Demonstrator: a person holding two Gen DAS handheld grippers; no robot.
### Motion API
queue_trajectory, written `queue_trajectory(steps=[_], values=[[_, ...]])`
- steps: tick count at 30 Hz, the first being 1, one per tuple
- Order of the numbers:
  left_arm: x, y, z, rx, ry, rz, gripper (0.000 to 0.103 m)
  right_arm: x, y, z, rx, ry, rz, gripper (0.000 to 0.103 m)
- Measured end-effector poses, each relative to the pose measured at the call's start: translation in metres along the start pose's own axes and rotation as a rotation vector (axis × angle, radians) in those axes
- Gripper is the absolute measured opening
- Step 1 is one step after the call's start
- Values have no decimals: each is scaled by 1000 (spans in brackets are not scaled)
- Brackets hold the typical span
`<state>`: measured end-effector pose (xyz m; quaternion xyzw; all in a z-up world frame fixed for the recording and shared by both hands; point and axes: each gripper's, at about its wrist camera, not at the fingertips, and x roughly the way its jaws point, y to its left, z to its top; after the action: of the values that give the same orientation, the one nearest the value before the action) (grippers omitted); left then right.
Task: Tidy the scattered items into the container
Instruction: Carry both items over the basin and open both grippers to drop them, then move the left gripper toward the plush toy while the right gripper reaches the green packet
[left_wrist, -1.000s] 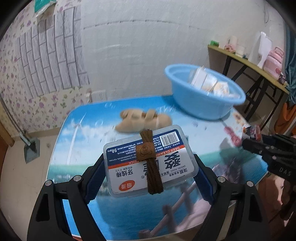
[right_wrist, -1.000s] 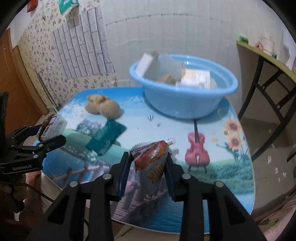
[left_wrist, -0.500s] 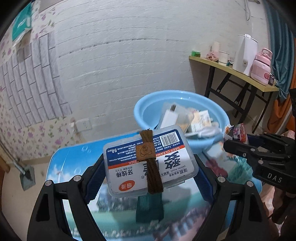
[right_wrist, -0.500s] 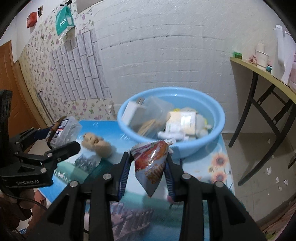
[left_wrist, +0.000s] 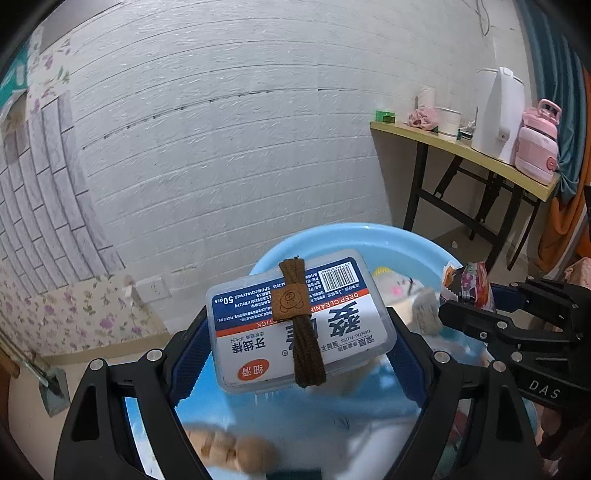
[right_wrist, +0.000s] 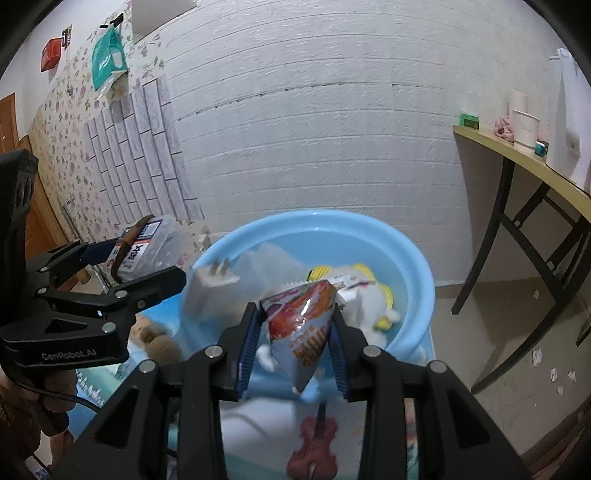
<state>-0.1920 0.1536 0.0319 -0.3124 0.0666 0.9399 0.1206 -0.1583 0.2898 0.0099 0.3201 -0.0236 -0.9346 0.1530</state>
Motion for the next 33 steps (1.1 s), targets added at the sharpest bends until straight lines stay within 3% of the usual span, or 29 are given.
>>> queue_trajectory(steps=[10, 14, 22, 33], values=[[53, -5, 7, 2, 68, -34, 86, 39, -15, 13, -2, -1, -13, 35], [56, -4, 6, -8, 64, -46, 87, 49, -22, 10, 10, 20, -1, 37], [47, -5, -5, -7, 87, -37, 87, 49, -18, 3, 12, 34, -12, 40], [0, 10, -34, -57, 94, -9, 87, 18, -6, -5, 33, 46, -42, 40]])
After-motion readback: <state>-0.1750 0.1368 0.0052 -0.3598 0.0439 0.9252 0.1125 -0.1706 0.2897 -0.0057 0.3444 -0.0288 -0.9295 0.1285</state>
